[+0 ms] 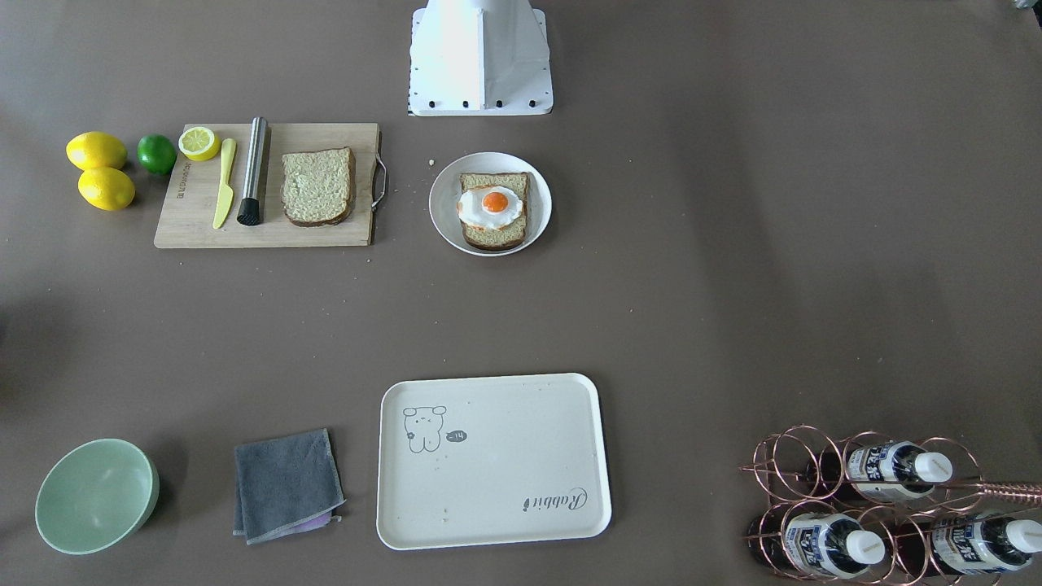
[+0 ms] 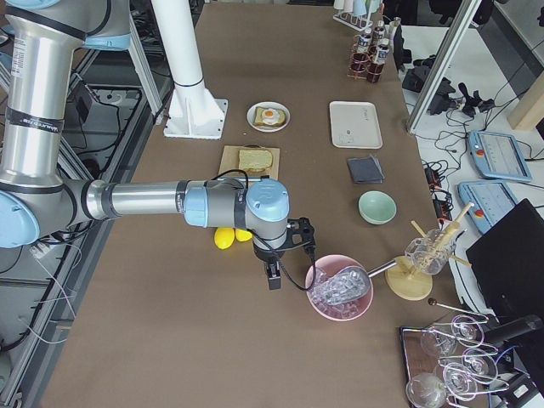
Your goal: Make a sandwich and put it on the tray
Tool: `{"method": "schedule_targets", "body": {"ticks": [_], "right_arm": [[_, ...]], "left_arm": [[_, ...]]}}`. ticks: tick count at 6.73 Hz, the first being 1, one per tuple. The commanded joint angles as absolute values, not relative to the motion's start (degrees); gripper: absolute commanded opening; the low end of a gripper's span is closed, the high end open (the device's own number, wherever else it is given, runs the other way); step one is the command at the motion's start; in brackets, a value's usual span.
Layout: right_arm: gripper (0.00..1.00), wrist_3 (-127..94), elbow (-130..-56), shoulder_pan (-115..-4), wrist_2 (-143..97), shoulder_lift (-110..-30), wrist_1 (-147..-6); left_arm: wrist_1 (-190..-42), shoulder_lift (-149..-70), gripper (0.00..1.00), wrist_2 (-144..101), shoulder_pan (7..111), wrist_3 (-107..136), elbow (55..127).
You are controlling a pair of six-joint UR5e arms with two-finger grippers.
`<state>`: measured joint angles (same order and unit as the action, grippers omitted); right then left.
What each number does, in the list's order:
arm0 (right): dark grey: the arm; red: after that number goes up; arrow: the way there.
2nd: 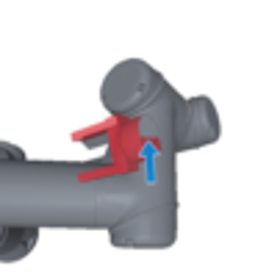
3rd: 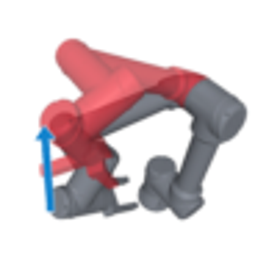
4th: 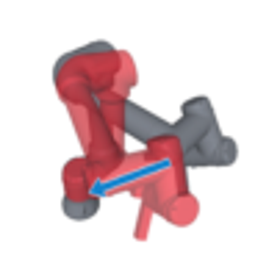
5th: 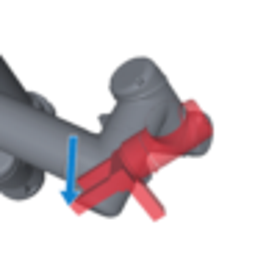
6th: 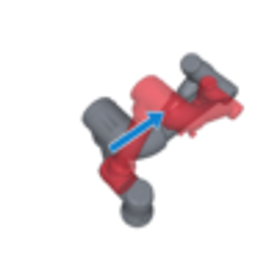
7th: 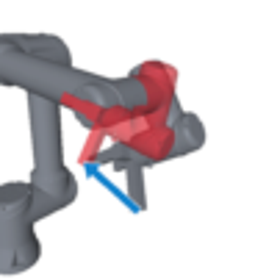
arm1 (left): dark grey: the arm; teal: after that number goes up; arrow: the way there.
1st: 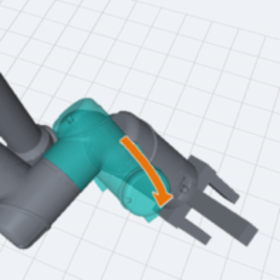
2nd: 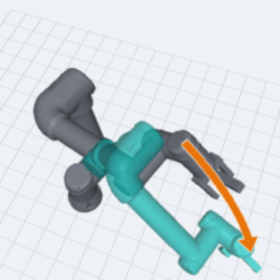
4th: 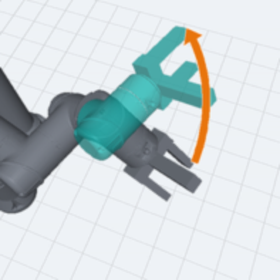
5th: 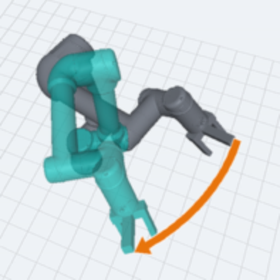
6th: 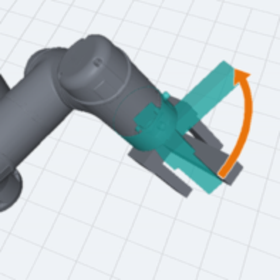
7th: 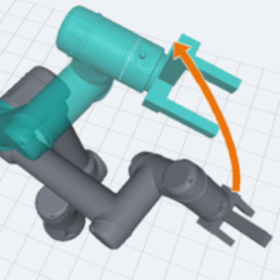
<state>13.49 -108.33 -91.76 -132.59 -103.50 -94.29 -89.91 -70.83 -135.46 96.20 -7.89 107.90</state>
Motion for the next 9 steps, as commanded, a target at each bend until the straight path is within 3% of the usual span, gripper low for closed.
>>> {"method": "schedule_targets", "body": {"ticks": [1,9], "right_arm": [[1.00,13.27,-108.63,-91.93,-132.71,-103.53,-94.31],[1.00,13.71,-108.72,-91.85,-133.33,-104.15,-94.31]], "left_arm": [[-89.21,-71.36,0.97,-135.26,95.19,-8.09,108.19],[-89.56,-71.54,0.97,-131.13,91.32,-13.97,109.42]]}}
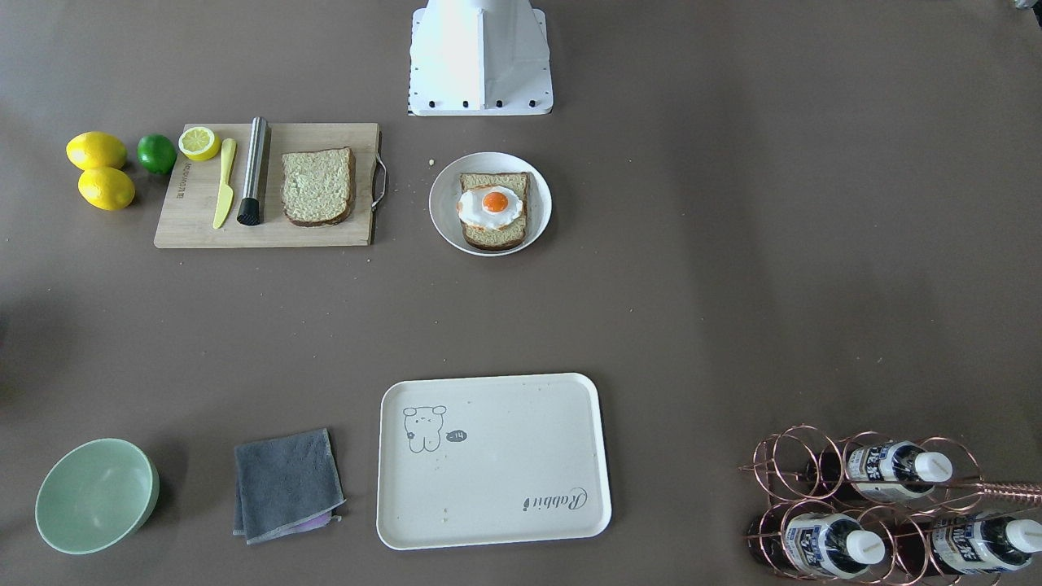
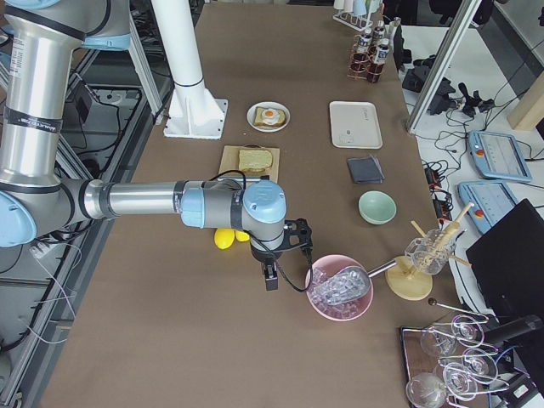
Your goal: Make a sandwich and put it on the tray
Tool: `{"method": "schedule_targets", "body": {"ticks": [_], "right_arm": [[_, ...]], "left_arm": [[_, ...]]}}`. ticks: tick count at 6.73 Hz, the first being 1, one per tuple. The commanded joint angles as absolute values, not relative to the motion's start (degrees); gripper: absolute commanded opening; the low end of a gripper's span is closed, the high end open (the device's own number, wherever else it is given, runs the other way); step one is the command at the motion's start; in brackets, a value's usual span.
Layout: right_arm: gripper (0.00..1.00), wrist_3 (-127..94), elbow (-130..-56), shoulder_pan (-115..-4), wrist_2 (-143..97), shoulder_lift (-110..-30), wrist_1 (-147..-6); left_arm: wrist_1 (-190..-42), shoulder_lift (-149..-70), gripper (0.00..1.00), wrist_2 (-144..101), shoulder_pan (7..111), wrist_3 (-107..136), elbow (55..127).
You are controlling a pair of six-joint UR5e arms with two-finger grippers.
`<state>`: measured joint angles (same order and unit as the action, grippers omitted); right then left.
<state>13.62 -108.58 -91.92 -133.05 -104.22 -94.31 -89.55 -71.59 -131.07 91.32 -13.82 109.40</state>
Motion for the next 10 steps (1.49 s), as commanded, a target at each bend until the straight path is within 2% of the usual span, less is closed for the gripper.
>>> {"method": "schedule_targets", "body": {"ticks": [1,10], "right_arm": [[1.00,13.71,-109.16,-91.76,-133.42,-104.06,-94.31],[1.00,12.40,-109.86,-88.86,-133.85,-103.71,-94.39]], "left_arm": [[-89.65,-71.54,0.98,-131.22,91.32,-13.97,109.42],[-89.74,-71.54,0.98,-131.40,91.23,-13.80,109.42]]}}
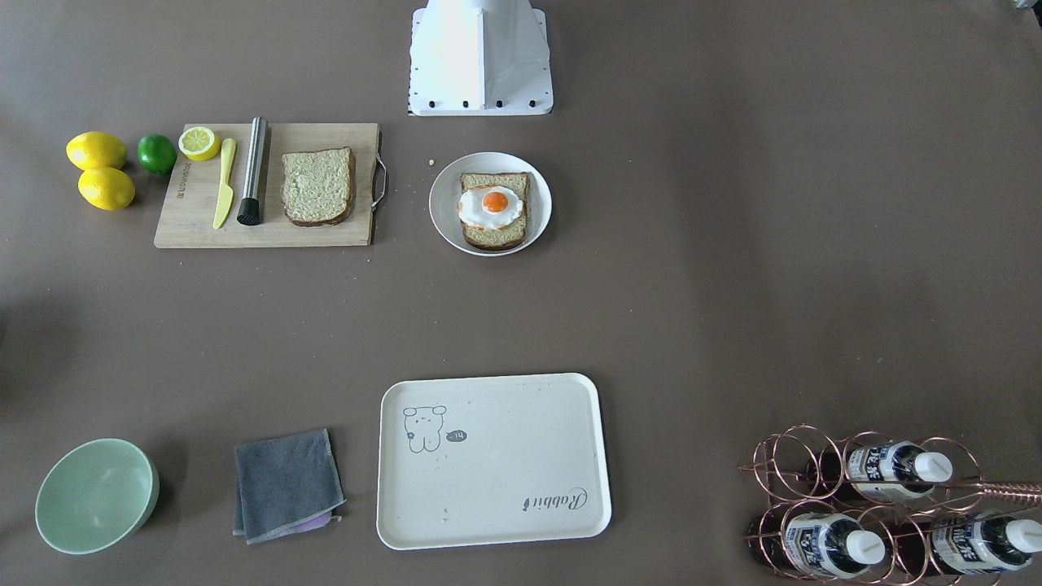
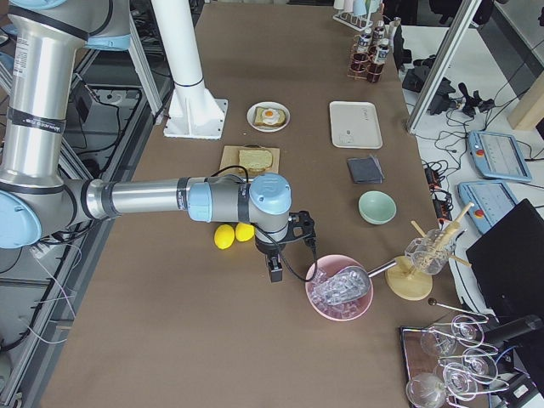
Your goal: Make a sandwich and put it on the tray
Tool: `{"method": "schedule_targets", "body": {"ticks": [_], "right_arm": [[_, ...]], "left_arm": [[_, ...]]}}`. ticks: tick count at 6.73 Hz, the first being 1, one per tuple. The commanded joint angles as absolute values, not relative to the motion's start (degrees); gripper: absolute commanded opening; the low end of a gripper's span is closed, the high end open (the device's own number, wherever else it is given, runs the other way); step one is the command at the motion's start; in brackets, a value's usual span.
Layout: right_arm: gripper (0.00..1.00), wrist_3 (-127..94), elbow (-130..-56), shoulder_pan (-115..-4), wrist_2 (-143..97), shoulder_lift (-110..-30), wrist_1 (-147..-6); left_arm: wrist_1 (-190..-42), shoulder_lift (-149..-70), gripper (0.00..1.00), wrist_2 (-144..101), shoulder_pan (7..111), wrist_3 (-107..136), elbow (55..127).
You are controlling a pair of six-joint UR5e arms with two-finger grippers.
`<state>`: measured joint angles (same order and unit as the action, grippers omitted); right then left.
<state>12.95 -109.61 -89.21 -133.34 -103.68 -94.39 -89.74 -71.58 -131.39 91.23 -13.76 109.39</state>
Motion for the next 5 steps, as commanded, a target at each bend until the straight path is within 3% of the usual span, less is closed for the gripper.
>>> {"method": "schedule_targets", "body": {"ticks": [1,5], "right_arm": [[1.00,10.04,-110.56,-88.60,-135.25,-103.88,-94.39],[1.00,5.29,-119.77,-82.98,-139.91,-103.97,-94.48]], "left_arm": [[-90.26,-71.63,0.98,-131.40,91.14,-13.80,109.42],[-90.88,-71.54,0.98,-131.31,91.14,-13.89,109.16]]}}
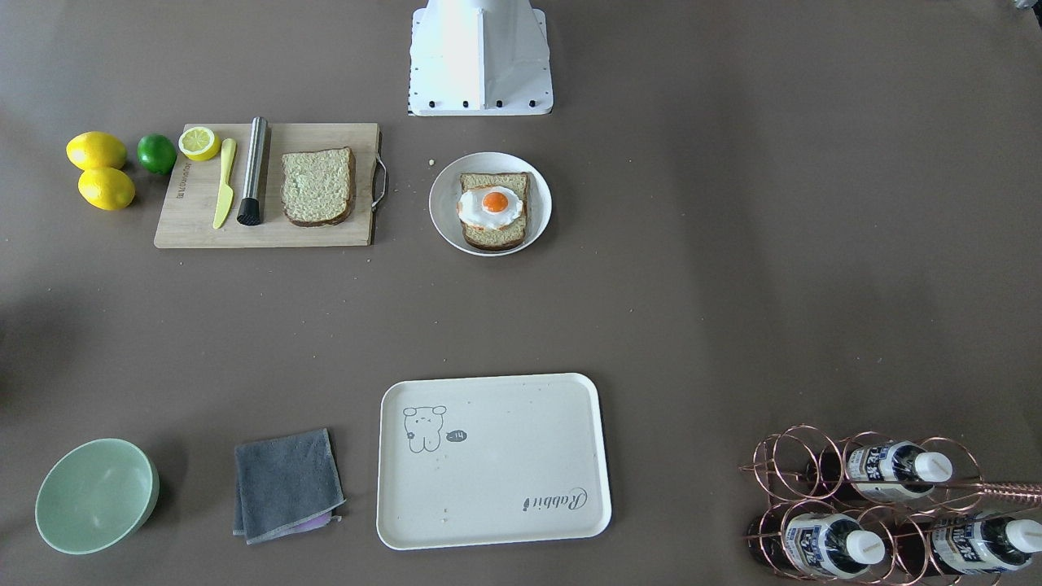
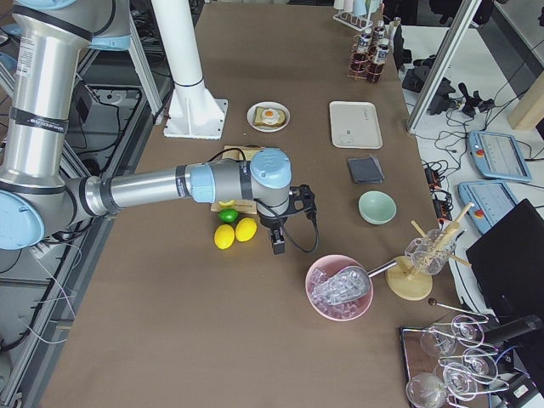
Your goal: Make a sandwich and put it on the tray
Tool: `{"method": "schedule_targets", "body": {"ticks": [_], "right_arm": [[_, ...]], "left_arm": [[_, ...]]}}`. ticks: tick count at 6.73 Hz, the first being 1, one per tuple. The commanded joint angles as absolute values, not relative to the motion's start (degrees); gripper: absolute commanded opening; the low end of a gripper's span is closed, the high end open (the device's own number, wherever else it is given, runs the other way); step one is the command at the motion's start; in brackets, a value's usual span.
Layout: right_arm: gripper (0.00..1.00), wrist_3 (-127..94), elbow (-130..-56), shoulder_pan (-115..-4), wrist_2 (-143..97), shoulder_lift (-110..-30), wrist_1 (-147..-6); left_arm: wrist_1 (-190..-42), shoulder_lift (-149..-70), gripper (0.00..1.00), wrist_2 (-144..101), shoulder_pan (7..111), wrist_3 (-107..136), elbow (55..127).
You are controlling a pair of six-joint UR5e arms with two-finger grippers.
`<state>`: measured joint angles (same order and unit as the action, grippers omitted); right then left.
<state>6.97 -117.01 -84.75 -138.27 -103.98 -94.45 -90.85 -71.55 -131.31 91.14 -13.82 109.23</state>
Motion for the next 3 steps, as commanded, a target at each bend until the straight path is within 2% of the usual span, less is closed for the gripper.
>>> {"method": "schedule_targets", "body": {"ticks": [1,3], "right_arm": [[1.00,2.49,-120.93,-81.58,-141.14,-103.54,-94.40],[1.00,-12.83,-124.26,-74.57,-141.41,-103.45,-90.48]], "left_arm": [[-90.88,-71.54,0.98,-131.31,90.97,-13.80,109.07],[-90.97,-71.54,0.98,-131.40,90.35,-13.36,109.16]]}}
